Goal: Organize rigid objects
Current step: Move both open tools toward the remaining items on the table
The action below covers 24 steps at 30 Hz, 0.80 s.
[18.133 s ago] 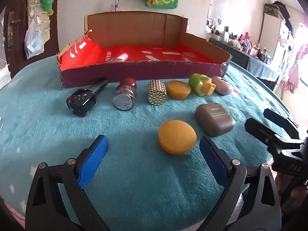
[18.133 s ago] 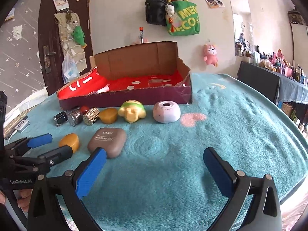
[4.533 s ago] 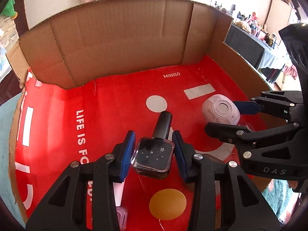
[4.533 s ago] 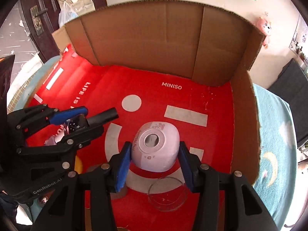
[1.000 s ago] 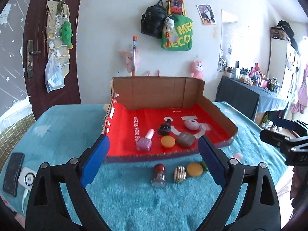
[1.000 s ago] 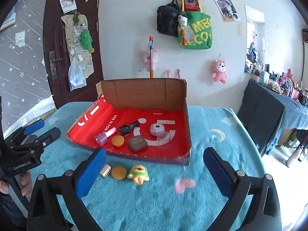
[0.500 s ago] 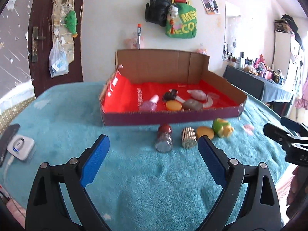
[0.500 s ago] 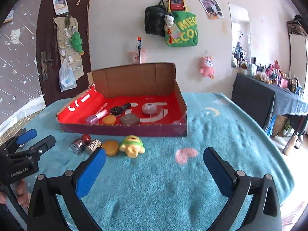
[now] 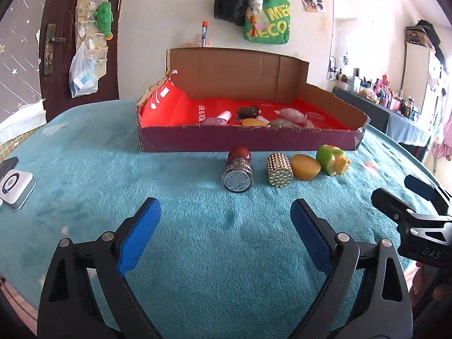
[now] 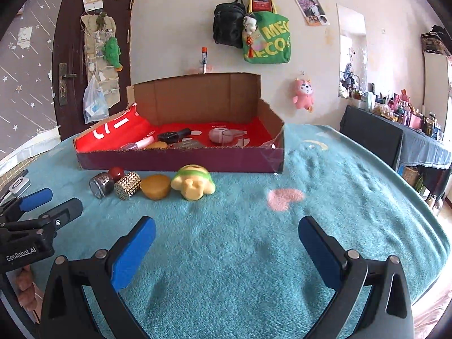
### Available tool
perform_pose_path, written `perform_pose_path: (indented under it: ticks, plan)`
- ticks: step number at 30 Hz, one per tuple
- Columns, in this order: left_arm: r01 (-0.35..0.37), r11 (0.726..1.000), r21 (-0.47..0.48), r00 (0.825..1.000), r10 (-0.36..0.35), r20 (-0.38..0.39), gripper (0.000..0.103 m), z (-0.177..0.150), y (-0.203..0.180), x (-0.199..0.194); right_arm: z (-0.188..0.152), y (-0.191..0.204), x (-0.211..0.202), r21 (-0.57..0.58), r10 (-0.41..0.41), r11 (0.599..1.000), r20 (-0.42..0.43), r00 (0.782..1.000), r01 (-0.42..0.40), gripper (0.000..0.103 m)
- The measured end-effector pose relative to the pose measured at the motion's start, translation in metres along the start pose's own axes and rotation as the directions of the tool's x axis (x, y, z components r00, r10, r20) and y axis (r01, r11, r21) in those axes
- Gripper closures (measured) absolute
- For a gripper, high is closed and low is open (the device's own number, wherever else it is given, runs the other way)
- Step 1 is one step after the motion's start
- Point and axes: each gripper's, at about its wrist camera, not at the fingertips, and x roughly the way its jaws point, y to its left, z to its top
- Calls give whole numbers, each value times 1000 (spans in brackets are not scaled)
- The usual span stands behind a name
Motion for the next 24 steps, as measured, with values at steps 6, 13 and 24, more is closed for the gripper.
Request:
perform_pose_path:
  ticks: [6,13,24]
  plan:
    - [-1,1000,-5,1000,1,3,9,-1,1,1,-4,-2,9,15,1,1000,-23,1000,-1,0]
    - [8,1000,-4,1000,-8,-3,9,0,1,3,-6,-5,13,30,5,1000,-29,1000,-5,0]
    - [14,1000,-20,1000,-14,-23,9,2,3,6,-5,-5,14,32,6,999,-27,1000,-5,0]
